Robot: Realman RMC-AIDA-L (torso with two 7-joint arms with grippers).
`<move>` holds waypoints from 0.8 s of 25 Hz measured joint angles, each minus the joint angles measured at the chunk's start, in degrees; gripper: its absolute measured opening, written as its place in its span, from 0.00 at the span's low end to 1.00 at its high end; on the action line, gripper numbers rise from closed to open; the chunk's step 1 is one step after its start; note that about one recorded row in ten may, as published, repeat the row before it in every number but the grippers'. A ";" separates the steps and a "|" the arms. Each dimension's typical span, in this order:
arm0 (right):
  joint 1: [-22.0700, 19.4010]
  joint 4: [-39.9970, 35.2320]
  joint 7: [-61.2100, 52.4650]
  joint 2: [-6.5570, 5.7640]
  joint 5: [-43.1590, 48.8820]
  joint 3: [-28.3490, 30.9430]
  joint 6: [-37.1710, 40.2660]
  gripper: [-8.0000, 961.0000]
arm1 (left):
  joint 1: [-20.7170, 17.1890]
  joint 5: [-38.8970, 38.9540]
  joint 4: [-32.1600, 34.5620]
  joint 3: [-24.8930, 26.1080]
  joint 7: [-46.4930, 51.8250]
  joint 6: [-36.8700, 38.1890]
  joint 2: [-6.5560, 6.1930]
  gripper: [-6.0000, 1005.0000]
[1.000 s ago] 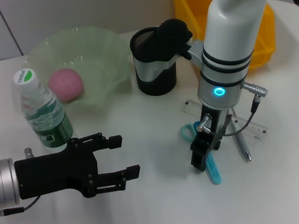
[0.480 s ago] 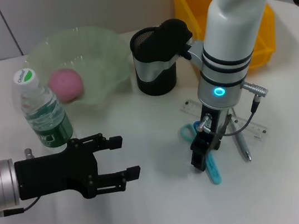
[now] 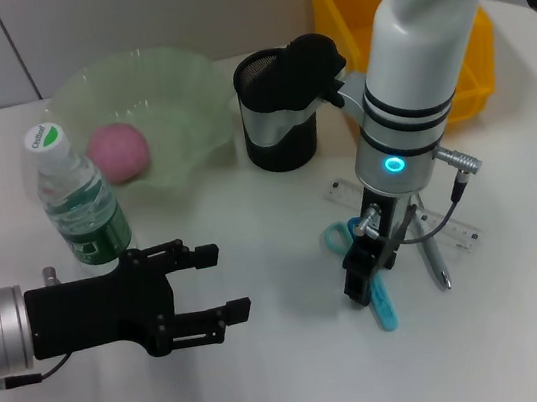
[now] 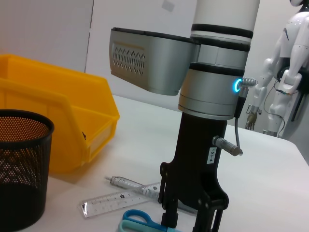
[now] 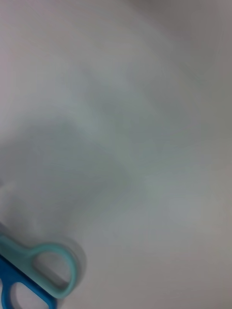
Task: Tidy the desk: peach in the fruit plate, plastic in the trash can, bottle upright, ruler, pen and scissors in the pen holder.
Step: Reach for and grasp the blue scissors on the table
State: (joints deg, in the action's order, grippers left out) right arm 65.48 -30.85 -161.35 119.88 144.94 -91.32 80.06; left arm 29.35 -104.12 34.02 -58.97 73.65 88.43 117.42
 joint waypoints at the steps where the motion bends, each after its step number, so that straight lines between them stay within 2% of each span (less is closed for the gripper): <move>1: 0.00 0.00 0.00 0.00 0.00 0.00 0.00 0.66 | 0.00 0.00 0.00 0.00 0.00 0.00 0.00 0.80; 20: -0.08 -2.63 -0.34 -0.28 0.86 -0.09 1.27 0.66 | 0.00 0.18 0.00 0.00 -0.18 -0.02 -0.09 0.80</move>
State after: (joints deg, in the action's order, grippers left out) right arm 65.40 -33.48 -161.68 119.60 145.80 -91.41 81.33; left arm 29.35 -103.94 34.01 -58.97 73.48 88.42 117.33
